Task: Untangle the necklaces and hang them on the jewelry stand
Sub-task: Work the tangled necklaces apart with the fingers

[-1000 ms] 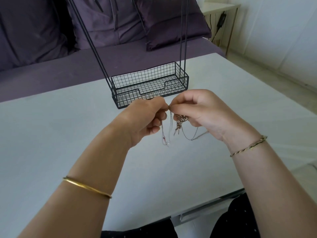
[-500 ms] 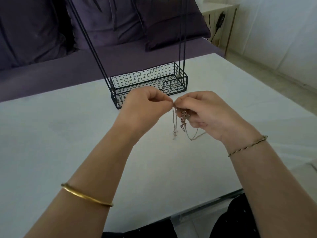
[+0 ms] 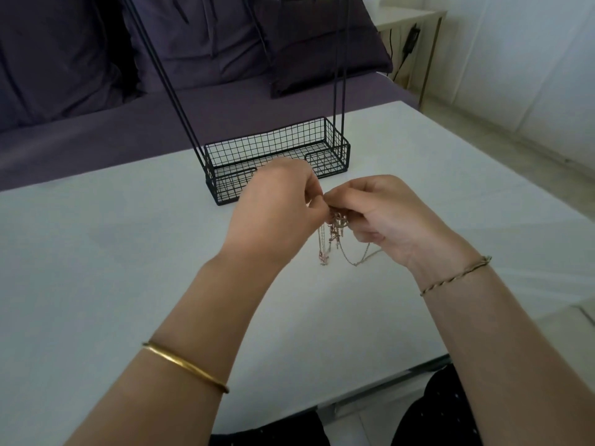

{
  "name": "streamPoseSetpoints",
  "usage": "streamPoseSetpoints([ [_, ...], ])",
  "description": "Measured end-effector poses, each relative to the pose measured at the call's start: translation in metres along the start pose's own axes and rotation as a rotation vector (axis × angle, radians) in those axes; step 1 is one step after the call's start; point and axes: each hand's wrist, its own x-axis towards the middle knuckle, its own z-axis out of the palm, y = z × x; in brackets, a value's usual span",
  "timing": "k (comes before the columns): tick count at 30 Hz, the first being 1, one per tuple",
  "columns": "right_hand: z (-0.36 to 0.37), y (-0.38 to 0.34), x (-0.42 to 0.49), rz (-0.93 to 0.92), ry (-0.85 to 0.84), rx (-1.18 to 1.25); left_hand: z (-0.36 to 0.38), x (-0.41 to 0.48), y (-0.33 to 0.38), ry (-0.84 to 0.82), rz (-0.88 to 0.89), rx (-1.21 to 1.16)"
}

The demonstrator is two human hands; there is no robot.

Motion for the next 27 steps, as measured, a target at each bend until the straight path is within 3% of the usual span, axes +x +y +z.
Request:
streamPoseSetpoints([
  [7, -0.001, 0.0, -0.001, -0.021, 0.015, 0.036, 0.008, 0.004, -0.003, 0.014, 0.045, 0.057],
  [21, -0.007, -0.001, 0.0, -0.038, 0.039, 0.032, 0.019, 0.012, -0.004, -0.177, -0.577, -0.852],
  [24, -0.011, -0.001, 0.001, -0.022, 0.07, 0.036, 0.019, 0.014, -0.007, -0.207, -0.648, -0.902],
  [27, -0.013, -0.001, 0.002, -0.01, 0.091, 0.038, 0.019, 0.014, -0.008, -0.222, -0.596, -0.798],
])
